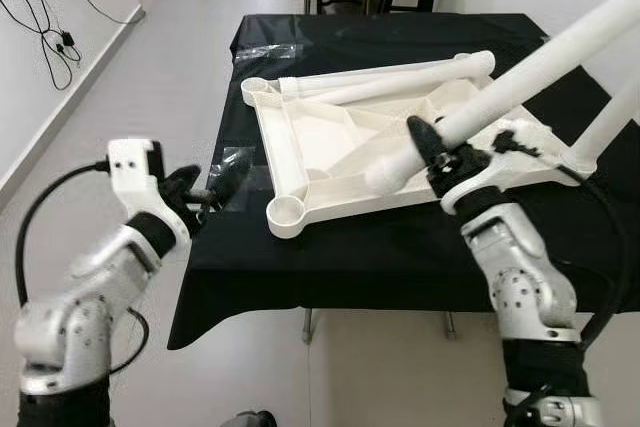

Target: Building children table

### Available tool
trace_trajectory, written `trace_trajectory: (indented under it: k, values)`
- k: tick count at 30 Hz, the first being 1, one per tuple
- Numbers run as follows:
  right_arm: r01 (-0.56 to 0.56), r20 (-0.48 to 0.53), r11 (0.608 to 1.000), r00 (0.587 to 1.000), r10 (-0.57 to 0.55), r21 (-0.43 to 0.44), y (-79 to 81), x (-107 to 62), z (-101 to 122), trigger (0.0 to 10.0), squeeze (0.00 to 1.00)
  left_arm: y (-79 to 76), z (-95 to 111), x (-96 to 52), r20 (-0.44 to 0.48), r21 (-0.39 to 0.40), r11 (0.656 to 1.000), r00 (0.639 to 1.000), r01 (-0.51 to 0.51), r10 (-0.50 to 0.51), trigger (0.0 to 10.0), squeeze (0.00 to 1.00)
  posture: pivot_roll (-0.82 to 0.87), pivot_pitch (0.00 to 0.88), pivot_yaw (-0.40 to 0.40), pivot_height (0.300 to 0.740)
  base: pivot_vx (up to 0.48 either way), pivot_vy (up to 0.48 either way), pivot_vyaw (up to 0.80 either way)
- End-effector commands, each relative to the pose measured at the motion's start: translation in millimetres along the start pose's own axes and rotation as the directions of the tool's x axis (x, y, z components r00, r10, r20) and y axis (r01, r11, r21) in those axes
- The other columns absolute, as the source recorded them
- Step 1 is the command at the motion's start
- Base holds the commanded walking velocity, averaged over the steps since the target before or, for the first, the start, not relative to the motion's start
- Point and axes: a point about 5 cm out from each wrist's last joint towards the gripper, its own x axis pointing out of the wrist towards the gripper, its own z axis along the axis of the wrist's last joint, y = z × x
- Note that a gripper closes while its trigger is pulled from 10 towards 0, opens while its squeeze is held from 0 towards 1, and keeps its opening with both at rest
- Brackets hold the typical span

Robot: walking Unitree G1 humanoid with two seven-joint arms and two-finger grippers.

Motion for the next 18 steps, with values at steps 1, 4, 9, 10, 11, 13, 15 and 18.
trace_trajectory:
  k: [1, 4, 9, 10, 11, 13, 15, 18]
  values:
    - [-0.008, 0.013, 0.999, 1.000, 0.009, -0.042, 1.7, -0.5, 1.1, 10.0, 0.00, -0.4, 4.7, -1.8, 0.028, 0.090, 0.996, 0.999, -0.025, 0.022, 10.0, 0.00, -0.01, 0.079, -0.017, 0.740, 0.000, 0.000, 0.00]
    - [-0.017, -0.012, 0.999, 1.000, 0.017, -0.038, 4.6, -1.9, -6.5, 10.0, 0.00, 0.7, 1.7, -0.4, 0.055, 0.133, 0.989, 0.997, -0.059, 0.052, 10.0, 0.00, -0.01, 0.072, -0.016, 0.740, 0.000, 0.000, 0.00]
    - [-0.023, -0.024, 0.999, 0.999, 0.022, -0.039, 6.2, -3.2, -10.6, 10.0, 0.00, 2.7, -1.2, 0.0, 0.057, 0.112, 0.990, 0.995, -0.084, 0.078, 10.0, 0.00, -0.01, 0.069, -0.013, 0.740, 0.000, 0.000, 0.00]
    - [-0.027, -0.034, 0.999, 0.999, 0.025, -0.046, 7.0, -4.5, -14.0, 10.0, 0.00, 2.3, -2.7, -0.3, 0.074, 0.117, 0.989, 0.994, -0.092, 0.083, 10.0, 0.00, -0.01, 0.070, -0.011, 0.740, 0.000, 0.000, 0.00]
    - [-0.027, -0.034, 0.999, 0.999, 0.025, -0.046, 7.0, -4.5, -14.0, 10.0, 0.00, 2.3, -2.7, -0.3, 0.074, 0.117, 0.989, 0.994, -0.092, 0.083, 10.0, 0.00, -0.01, 0.070, -0.011, 0.740, 0.000, 0.000, 0.00]
    - [-0.018, -0.052, 0.999, 0.999, 0.016, -0.039, 4.5, -7.8, -21.4, 10.0, 0.00, 1.4, -6.7, -2.2, 0.082, 0.153, 0.982, 0.991, -0.114, 0.102, 10.0, 0.00, -0.01, 0.068, -0.011, 0.740, 0.000, 0.000, 0.00]
    - [-0.013, -0.056, 0.999, 0.998, 0.011, -0.039, 2.5, -8.7, -23.5, 10.0, 0.00, 0.7, -7.8, -3.5, 0.087, 0.161, 0.980, 0.991, -0.118, 0.105, 10.0, 0.00, -0.01, 0.069, -0.012, 0.740, 0.000, 0.000, 0.00]
    - [-0.009, -0.055, 0.999, 0.998, 0.006, -0.044, 0.4, -8.7, -24.1, 10.0, 0.00, -1.0, -9.3, -5.1, 0.094, 0.127, 0.987, 0.992, -0.099, 0.088, 10.0, 0.00, -0.01, 0.068, -0.014, 0.740, 0.000, 0.000, 0.00]
